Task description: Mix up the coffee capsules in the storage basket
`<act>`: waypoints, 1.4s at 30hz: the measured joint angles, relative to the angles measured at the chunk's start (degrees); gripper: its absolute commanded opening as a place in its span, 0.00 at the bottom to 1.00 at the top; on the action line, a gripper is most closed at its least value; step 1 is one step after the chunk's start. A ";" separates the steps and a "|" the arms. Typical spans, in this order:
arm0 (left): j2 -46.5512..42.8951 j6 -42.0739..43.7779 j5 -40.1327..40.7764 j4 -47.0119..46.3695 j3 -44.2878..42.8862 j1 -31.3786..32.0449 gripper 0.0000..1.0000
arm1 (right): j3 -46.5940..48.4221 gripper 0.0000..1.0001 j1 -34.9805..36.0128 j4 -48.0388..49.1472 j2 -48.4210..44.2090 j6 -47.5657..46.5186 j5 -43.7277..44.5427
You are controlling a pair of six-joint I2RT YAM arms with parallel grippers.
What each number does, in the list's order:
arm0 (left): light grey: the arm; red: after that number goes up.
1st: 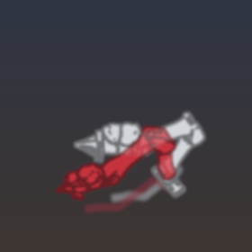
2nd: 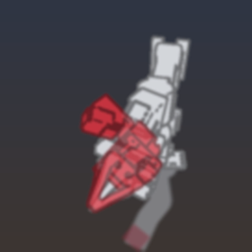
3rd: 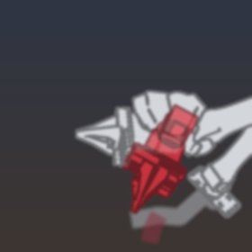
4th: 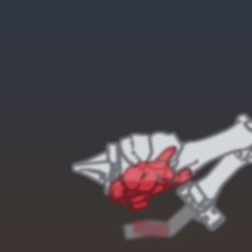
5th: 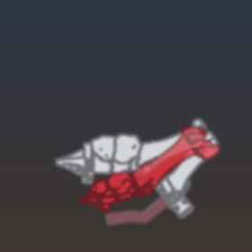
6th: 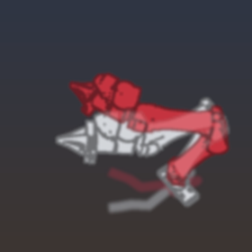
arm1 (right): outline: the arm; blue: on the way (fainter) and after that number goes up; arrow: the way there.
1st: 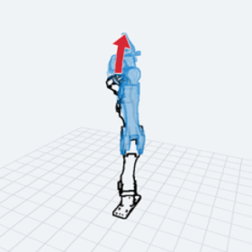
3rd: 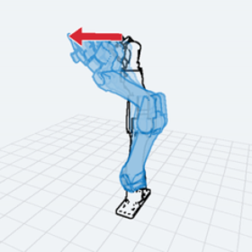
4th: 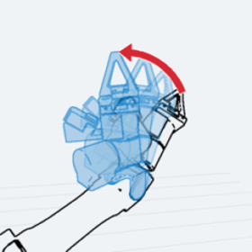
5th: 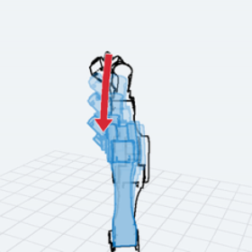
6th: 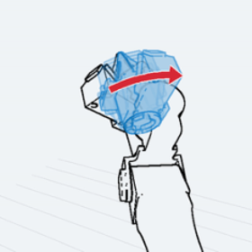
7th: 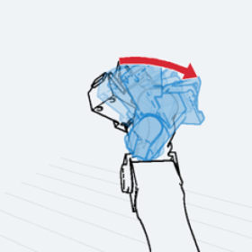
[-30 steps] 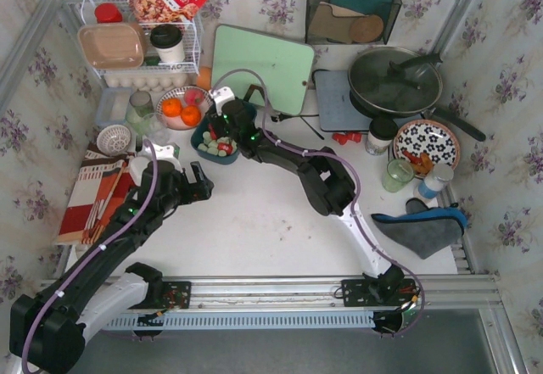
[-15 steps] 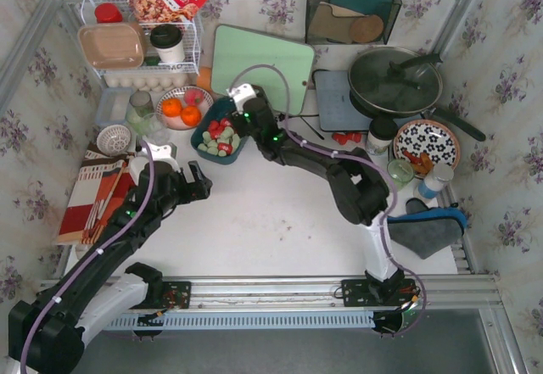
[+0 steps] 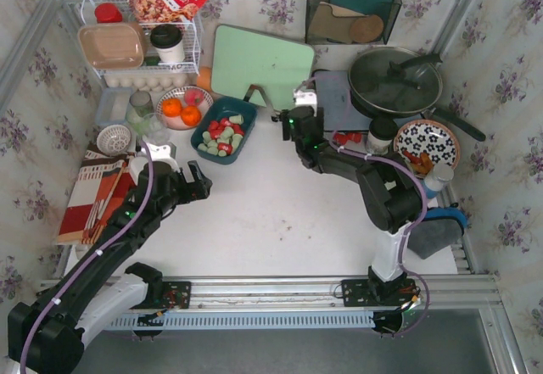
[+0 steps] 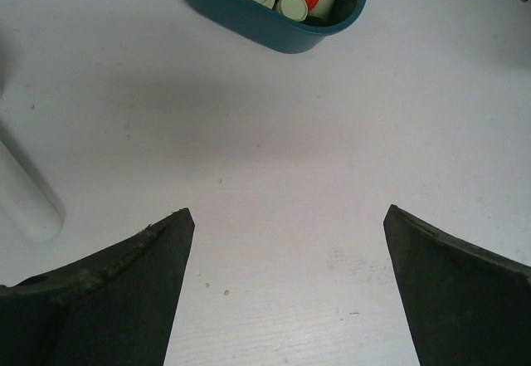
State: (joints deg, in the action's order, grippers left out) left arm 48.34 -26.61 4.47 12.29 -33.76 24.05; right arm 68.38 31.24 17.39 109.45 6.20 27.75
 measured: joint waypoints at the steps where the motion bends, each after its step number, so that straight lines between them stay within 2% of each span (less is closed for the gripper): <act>1: 0.00 0.00 0.00 0.00 0.00 0.00 0.99 | -0.72 0.78 -1.05 0.13 -0.20 1.01 0.22; 11: 0.22 -0.02 -0.22 0.00 0.00 0.00 1.00 | -7.48 0.78 -9.16 1.99 -2.29 5.62 0.76; 21: 0.26 -0.02 -0.44 0.00 0.00 0.00 1.00 | -9.66 0.67 -14.99 3.76 -1.42 10.19 -4.31; 42: 0.76 -0.02 -0.90 -0.02 0.00 0.00 0.99 | -7.61 0.69 -16.85 5.92 2.71 16.00 -7.26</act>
State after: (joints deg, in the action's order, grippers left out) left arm 49.10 -26.63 3.57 12.27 -33.76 24.05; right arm 60.77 14.39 23.31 112.16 22.20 20.49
